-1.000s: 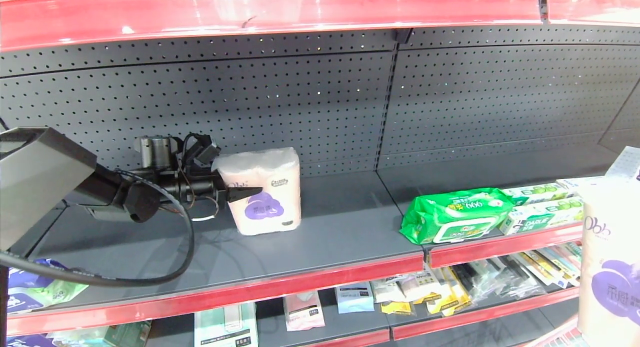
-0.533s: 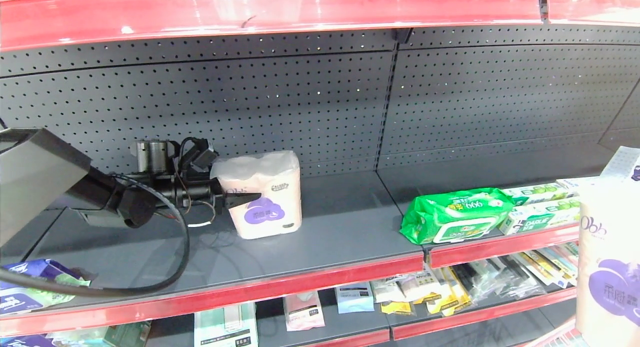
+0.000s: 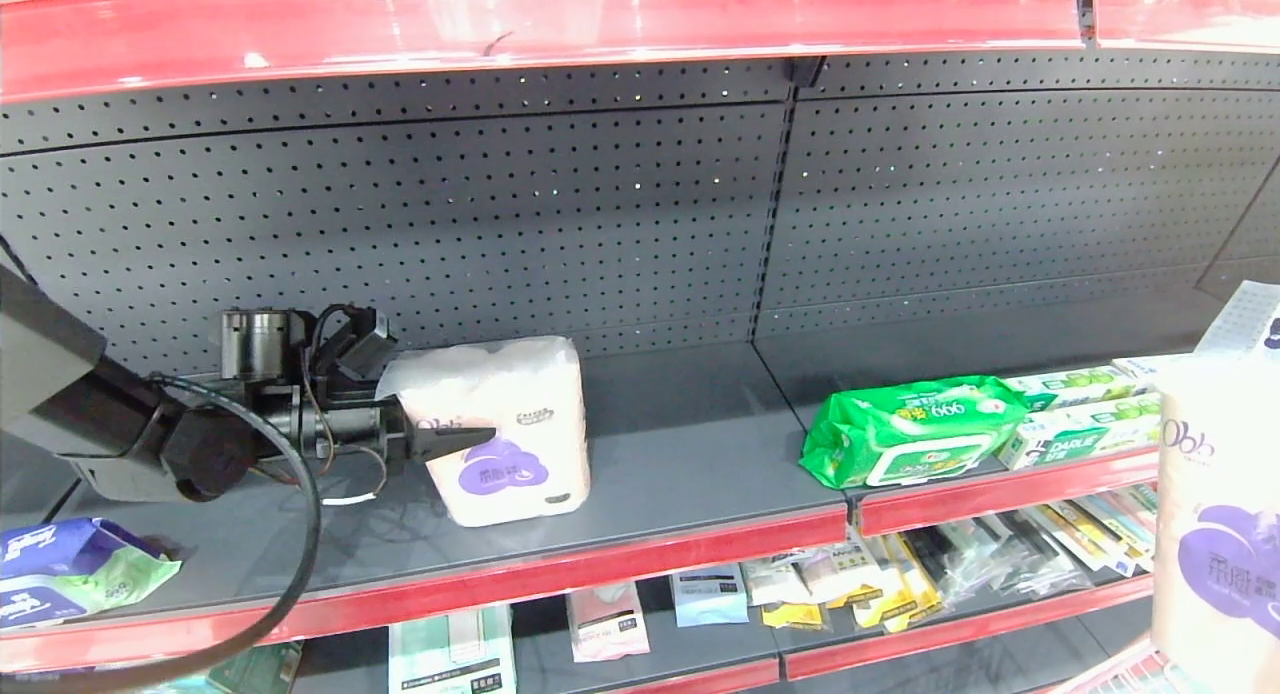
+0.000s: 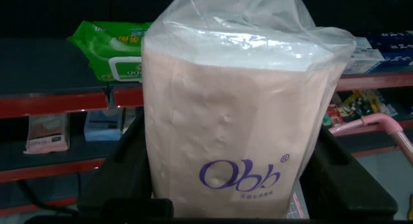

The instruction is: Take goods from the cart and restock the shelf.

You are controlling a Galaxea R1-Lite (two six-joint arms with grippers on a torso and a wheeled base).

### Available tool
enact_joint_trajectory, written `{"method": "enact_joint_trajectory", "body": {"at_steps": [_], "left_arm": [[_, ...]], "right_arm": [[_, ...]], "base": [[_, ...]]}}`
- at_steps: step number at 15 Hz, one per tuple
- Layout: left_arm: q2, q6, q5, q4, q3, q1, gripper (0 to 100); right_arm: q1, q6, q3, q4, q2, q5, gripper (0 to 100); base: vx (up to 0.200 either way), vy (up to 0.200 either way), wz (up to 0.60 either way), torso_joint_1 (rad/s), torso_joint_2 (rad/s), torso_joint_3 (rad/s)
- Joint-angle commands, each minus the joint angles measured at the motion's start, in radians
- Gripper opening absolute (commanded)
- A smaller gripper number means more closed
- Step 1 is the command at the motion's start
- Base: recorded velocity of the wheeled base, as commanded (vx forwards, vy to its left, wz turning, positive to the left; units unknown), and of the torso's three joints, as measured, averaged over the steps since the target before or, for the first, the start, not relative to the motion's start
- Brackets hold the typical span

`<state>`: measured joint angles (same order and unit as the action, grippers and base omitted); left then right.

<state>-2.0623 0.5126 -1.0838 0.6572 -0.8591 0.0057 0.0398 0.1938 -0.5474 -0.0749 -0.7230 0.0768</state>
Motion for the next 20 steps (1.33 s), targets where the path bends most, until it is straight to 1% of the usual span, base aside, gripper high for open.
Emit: {"method": "enact_joint_trajectory", "body": {"at_steps": [1,5,7,10,12,15,17,20], "left_arm": [[0.03,0.023,-0.005,-0.001,0.043,0.014,0],[0.071,0.043,-0.024,-0.001,0.121,0.02,0],[0.074,0.057,-0.036,-0.001,0.132,0.022,0],[0.08,0.072,-0.039,-0.001,0.161,0.028,0],[0.082,0.092,-0.039,-0.001,0.173,0.03,0],[0.082,0.095,-0.039,-0.001,0.181,0.03,0],[0.08,0.116,-0.042,-0.001,0.198,0.03,0],[0.084,0.126,-0.042,-0.001,0.219,0.03,0]], "right_arm": [[0.0,-0.001,-0.003,0.0,-0.009,0.0,0],[0.0,-0.002,-0.003,0.0,-0.015,0.0,0],[0.0,-0.002,-0.003,0.0,-0.019,0.0,0],[0.0,-0.002,-0.005,0.0,-0.021,0.0,0],[0.0,-0.002,-0.005,0.0,-0.023,0.0,0],[0.0,-0.002,-0.005,0.001,-0.026,0.0,0],[0.0,-0.002,-0.006,0.001,-0.027,0.0,0],[0.0,-0.004,-0.006,0.001,-0.026,0.0,0]], "base": [[0.0,0.0,0.0,0.0,0.0,0.0],[0.0,0.0,0.0,0.0,0.0,0.0],[0.0,0.0,0.0,0.0,0.0,0.0],[0.0,0.0,0.0,0.0,0.0,0.0],[0.0,0.0,0.0,0.0,0.0,0.0],[0.0,0.0,0.0,0.0,0.0,0.0],[0.0,0.0,0.0,0.0,0.0,0.0],[0.0,0.0,0.0,0.0,0.0,0.0]]}}
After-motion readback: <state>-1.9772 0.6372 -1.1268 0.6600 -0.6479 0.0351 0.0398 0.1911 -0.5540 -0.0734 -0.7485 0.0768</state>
